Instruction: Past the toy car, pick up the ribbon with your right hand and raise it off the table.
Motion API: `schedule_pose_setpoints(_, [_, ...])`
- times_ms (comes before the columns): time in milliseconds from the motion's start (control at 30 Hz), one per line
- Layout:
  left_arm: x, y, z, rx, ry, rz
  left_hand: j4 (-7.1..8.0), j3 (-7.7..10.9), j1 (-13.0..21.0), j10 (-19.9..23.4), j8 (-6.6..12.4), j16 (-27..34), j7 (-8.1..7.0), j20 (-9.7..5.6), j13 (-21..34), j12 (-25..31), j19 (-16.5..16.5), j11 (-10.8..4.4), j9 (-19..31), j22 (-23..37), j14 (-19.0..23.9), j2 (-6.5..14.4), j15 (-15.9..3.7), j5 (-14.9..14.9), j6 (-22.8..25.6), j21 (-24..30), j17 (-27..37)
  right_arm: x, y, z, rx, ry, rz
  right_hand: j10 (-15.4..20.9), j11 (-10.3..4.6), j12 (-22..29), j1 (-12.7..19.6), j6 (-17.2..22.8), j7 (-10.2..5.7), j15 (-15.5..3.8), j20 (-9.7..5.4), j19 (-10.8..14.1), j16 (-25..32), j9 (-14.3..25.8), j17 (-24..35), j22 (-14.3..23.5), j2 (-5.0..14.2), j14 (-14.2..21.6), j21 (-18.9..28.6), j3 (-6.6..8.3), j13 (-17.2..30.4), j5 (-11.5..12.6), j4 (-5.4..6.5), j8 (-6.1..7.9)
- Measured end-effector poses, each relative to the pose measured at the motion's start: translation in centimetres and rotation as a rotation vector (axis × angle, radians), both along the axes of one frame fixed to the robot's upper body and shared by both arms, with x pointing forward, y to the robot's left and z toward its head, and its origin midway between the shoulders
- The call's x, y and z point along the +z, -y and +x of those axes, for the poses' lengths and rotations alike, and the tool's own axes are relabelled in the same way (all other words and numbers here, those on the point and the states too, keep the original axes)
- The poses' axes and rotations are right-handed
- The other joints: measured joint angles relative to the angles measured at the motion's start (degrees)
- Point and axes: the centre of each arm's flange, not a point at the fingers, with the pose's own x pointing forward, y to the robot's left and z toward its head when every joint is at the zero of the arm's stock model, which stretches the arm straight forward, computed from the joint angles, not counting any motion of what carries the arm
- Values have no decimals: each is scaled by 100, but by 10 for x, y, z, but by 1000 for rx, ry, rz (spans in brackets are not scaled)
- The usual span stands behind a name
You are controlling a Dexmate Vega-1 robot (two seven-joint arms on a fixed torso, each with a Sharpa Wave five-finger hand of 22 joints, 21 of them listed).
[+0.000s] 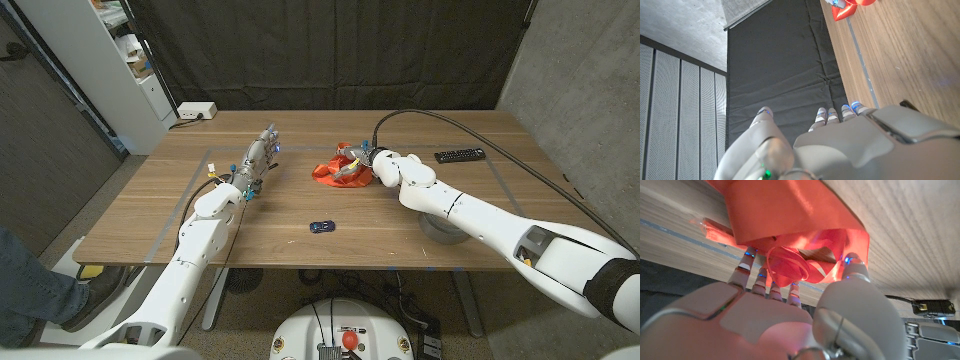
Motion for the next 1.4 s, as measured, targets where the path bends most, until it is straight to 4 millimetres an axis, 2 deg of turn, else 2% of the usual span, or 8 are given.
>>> schedule_pose_setpoints(300, [-1,1,0,-2,-5,3,0,0,0,0,0,0,20,31,0,0,-31,0,0,0,0,0,0,0,20,0,0,0,2,2,-2,10,5,562,-49,162,273,379,-53,-176,-28,1119,247,15,117,-48,136,578,247,-23,26,18,-23,76])
schedule_pose_setpoints(400, [-1,2,0,-3,-5,4,0,0,0,-21,0,0,20,60,0,0,-1,-21,0,0,0,0,0,0,20,0,0,0,2,3,-3,15,7,808,-85,207,467,511,109,-279,-164,1647,380,12,198,-58,173,850,352,11,52,18,-58,76])
schedule_pose_setpoints(467, [-1,2,0,-3,-6,5,0,0,0,-22,0,0,20,60,0,0,-1,-21,0,0,0,0,0,0,20,0,0,0,3,3,-3,20,9,886,-111,225,541,520,176,-337,-305,1804,424,12,236,-62,182,953,361,11,74,-6,-58,76])
schedule_pose_setpoints(567, [-1,2,0,-4,-7,6,-18,-19,0,-22,0,0,20,60,0,0,-2,-21,0,0,0,0,0,0,20,0,0,-2,3,3,-5,25,10,1006,-133,251,630,627,68,-390,-436,2001,512,12,301,-65,219,1081,361,34,102,-9,-80,76])
schedule_pose_setpoints(667, [-1,3,0,-5,-7,7,-18,-18,0,-22,0,0,20,60,0,0,-1,-21,0,-1,0,0,0,0,20,0,0,-3,4,3,-7,32,9,1065,-133,272,716,781,-85,-388,-537,2099,535,29,352,-69,236,1141,361,34,132,-9,-80,118])
schedule_pose_setpoints(933, [-2,5,1,-9,-9,7,-18,-18,0,-22,0,0,20,90,0,0,-32,-21,0,-1,0,0,0,0,20,0,0,-8,4,4,-20,46,-6,1135,-199,272,892,1264,-273,-407,-547,2108,578,29,450,-68,277,1160,356,58,178,-9,-104,271])
schedule_pose_setpoints(1200, [-3,5,1,-10,-12,5,-17,-18,-31,-22,0,0,-12,113,0,0,-8,-21,0,-1,0,31,0,0,51,0,0,-14,3,6,-36,53,-29,1696,-387,521,1162,1798,-378,-481,-691,2251,777,55,622,-63,397,1502,271,90,274,-9,-136,379])
schedule_pose_setpoints(1400, [-7,5,1,-10,-17,3,-17,-17,-31,-21,0,0,-12,113,0,0,-8,-21,0,-1,0,30,0,0,51,0,0,-16,3,8,-53,64,-48,2329,-573,814,1462,2578,-332,-668,-1097,2614,1095,71,880,-57,519,2099,265,113,445,-110,-159,601])
